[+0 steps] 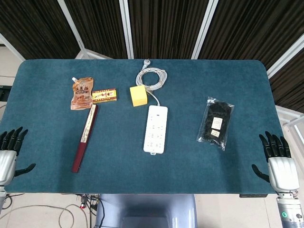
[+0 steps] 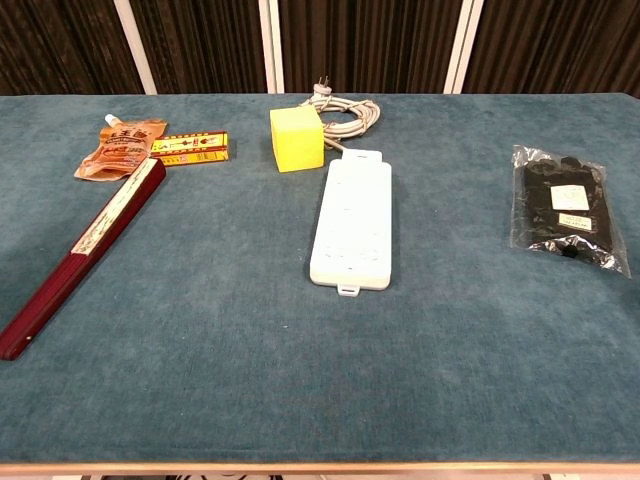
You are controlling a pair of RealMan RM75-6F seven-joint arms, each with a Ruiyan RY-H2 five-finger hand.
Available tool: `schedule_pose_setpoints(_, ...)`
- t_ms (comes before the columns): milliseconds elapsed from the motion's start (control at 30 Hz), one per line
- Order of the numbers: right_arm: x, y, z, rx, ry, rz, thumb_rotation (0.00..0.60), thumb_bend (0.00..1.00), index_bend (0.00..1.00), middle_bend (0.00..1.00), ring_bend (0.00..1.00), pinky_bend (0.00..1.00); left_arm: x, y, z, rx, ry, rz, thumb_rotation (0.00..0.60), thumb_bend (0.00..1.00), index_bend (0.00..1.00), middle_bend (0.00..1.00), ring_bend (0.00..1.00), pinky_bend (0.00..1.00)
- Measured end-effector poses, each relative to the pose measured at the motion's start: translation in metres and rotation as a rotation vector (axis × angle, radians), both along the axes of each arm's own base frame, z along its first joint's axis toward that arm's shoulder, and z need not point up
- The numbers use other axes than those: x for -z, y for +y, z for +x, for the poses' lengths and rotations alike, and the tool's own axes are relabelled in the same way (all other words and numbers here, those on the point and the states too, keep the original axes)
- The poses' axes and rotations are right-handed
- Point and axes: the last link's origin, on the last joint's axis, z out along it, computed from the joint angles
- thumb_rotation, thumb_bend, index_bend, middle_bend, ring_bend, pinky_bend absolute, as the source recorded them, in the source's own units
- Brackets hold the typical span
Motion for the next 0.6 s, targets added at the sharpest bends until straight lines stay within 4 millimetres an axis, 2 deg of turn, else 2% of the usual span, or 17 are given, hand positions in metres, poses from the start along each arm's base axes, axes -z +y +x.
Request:
schedule_pose_setpoints(267, 0.002, 0.003, 0.002, -0.022, 0.009, 0.008, 0.600, 0.30, 0.00, 0.00, 0.00, 0.00, 0.000, 0.001, 0.001, 0.006, -0.008, -0.004, 0.600, 0.00, 0.00, 0.00, 0.00, 0.00)
schedule_pose_setpoints(533, 0.011, 0.003, 0.008, -0.053, 0.030, 0.036, 0.600, 0.30, 0.00, 0.00, 0.00, 0.00, 0.006, 0.005, 0.005, 0.020, 0.004, -0.029, 0.600, 0.00, 0.00, 0.00, 0.00, 0.00)
schedule_pose_setpoints(600, 0.016, 0.003, 0.009, -0.065, 0.035, 0.050, 0.600, 0.30, 0.00, 0.00, 0.00, 0.03, 0.008, 0.008, 0.009, 0.032, -0.002, -0.032, 0.600, 0.00, 0.00, 0.00, 0.00, 0.00)
